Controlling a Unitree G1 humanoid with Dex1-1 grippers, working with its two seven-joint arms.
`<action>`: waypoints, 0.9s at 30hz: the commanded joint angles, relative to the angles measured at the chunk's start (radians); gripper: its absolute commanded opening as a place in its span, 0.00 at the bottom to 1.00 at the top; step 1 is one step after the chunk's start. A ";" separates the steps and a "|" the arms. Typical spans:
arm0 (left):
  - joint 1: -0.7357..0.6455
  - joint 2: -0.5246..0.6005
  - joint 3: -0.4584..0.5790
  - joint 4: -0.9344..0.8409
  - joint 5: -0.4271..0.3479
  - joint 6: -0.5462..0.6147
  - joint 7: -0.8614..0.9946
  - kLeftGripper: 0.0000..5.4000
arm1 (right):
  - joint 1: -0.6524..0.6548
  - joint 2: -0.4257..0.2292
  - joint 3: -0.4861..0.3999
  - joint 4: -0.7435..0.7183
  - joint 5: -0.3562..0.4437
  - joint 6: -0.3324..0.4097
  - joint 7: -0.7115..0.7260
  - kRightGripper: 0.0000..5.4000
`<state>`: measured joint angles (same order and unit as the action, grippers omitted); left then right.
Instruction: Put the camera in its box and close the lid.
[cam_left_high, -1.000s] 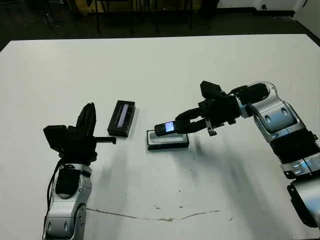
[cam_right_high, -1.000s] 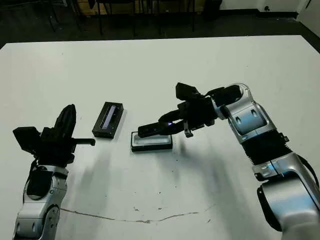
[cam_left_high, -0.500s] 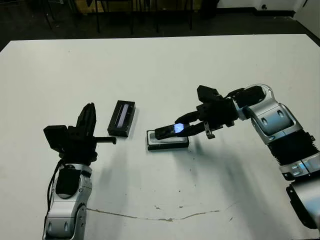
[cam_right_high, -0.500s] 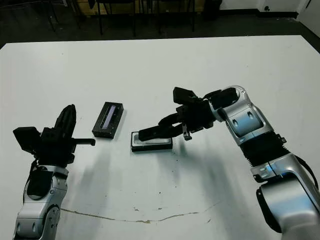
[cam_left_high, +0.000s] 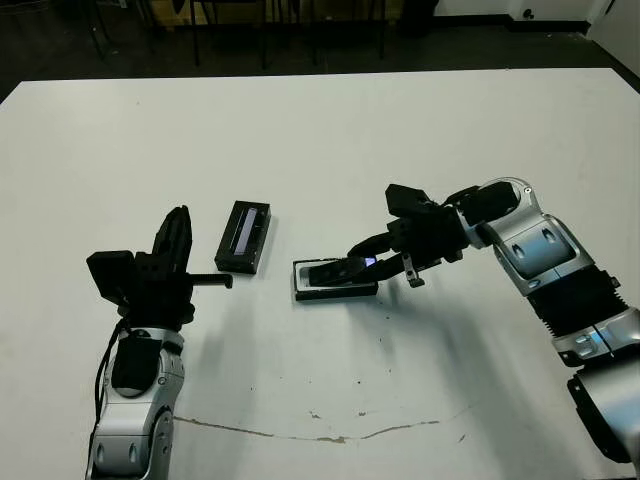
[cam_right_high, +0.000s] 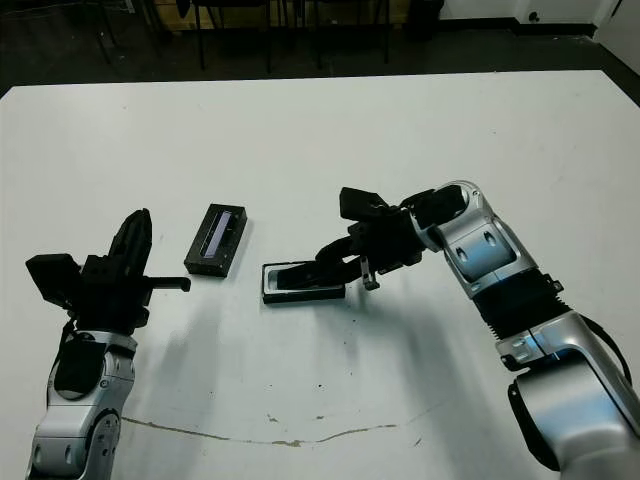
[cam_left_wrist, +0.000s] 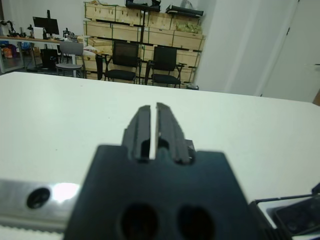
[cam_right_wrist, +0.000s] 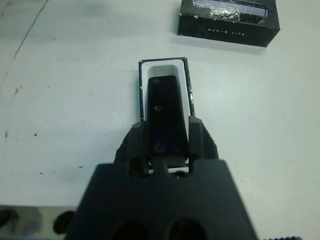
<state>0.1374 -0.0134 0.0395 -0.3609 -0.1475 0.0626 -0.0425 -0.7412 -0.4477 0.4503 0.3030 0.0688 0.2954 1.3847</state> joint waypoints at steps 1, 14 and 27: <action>0.016 0.006 0.000 0.014 0.010 0.007 0.003 0.00 | 0.011 0.021 0.014 0.015 -0.002 0.010 0.003 0.12; 0.025 0.000 -0.001 0.016 -0.002 0.003 -0.004 0.00 | -0.016 0.081 0.045 0.073 -0.032 -0.003 0.000 0.12; 0.031 0.000 0.000 0.016 0.003 -0.001 0.000 0.00 | -0.079 0.028 -0.045 0.130 -0.023 -0.147 0.016 0.44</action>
<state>0.1579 -0.0166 0.0382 -0.3568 -0.1471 0.0473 -0.0447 -0.8072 -0.3991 0.4192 0.4216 0.0471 0.1305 1.4083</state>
